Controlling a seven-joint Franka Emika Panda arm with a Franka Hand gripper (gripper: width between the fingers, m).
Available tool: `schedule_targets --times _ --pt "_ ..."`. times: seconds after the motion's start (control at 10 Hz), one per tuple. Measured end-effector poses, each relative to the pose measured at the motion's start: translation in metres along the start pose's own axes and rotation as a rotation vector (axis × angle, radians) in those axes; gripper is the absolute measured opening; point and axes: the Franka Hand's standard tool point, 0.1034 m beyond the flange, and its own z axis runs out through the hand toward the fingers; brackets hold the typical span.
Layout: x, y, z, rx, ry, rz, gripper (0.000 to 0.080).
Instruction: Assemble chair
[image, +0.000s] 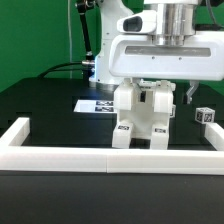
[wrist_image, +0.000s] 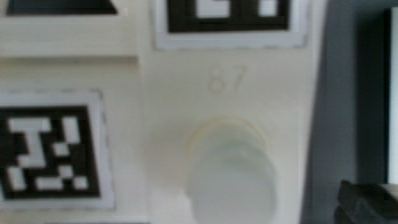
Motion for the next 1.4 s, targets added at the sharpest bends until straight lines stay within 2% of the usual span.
schedule_targets --times 0.3,0.6,0.7,1.1,1.2,1.4 --pt "-0.004 -0.006 -0.030 0.023 -0.016 0.025 0.0649" --pt "-0.013 -0.026 -0.058 0.047 -0.016 0.112 0.0649" --pt "-0.018 -0.032 -0.060 0.049 -0.018 0.148 0.0649" --pt "-0.019 -0.033 -0.058 0.048 -0.019 0.151 0.0649" --pt "-0.032 -0.038 -0.056 0.049 -0.024 0.202 0.0649" --pt "-0.060 -0.057 -0.050 0.044 -0.042 0.253 0.0649"
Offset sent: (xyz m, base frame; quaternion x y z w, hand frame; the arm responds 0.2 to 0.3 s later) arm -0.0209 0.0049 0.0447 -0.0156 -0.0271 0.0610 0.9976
